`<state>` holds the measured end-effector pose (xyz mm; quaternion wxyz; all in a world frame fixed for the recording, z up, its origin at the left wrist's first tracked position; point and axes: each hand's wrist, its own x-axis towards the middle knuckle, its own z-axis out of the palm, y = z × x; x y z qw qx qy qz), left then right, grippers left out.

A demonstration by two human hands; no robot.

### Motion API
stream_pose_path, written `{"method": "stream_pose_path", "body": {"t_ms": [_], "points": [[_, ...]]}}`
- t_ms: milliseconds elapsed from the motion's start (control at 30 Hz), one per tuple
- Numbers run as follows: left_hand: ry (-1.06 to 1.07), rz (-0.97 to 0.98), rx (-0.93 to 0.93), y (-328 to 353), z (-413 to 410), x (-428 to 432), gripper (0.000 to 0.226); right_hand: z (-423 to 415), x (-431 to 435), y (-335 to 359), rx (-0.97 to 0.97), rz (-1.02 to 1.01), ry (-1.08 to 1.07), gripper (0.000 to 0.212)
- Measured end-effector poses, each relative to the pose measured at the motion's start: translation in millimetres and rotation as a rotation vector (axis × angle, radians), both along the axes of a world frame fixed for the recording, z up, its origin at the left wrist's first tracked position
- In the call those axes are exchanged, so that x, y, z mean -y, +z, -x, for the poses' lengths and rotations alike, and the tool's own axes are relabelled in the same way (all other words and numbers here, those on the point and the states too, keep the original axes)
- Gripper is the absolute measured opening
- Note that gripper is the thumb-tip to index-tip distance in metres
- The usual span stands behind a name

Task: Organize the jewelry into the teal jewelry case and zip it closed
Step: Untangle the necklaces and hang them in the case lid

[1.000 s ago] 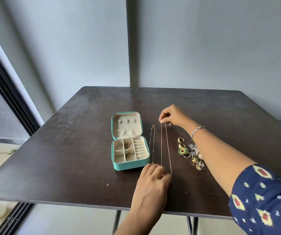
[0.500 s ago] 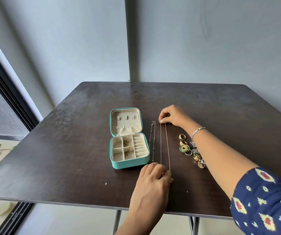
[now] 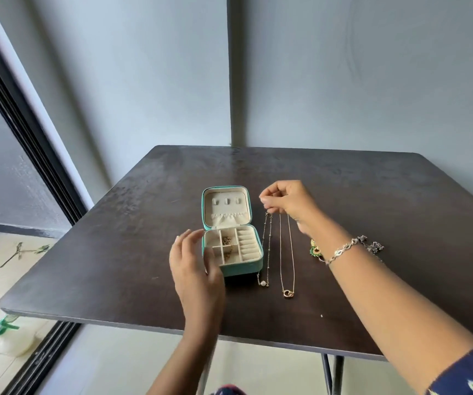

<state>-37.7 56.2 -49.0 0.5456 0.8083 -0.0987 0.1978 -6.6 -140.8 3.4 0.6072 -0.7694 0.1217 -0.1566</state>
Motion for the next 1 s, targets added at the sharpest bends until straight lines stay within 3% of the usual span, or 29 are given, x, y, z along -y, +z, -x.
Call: {"method": "stream_pose_path", "body": {"t_ms": [67,133,300,467,600,867,1000], "points": [[-0.097,0.102,-0.225,3,-10,-3,0.025,5,-21,-3,-0.017,-0.081,-0.029,0.018],[-0.190,0.150,-0.337,5,-15,-5,0.026,10,-38,-9,-0.031,-0.123,-0.087,0.014],[-0.236,0.120,-0.366,6,-25,-12,0.044,19,-68,-28,-0.025,-0.177,-0.198,0.031],[-0.237,0.064,-0.325,5,-42,-26,0.049,29,-93,-34,0.002,-0.164,-0.212,0.032],[-0.226,-0.039,-0.277,-1,-49,-39,0.043,30,-109,-47,0.034,0.031,-0.212,0.046],[-0.266,-0.022,-0.121,-14,-35,-49,0.028,36,-110,-35,-0.049,0.648,-0.090,0.025],[-0.286,0.012,-0.108,-18,-36,-52,0.029,33,-114,-22,-0.061,0.911,0.113,0.017]]}}
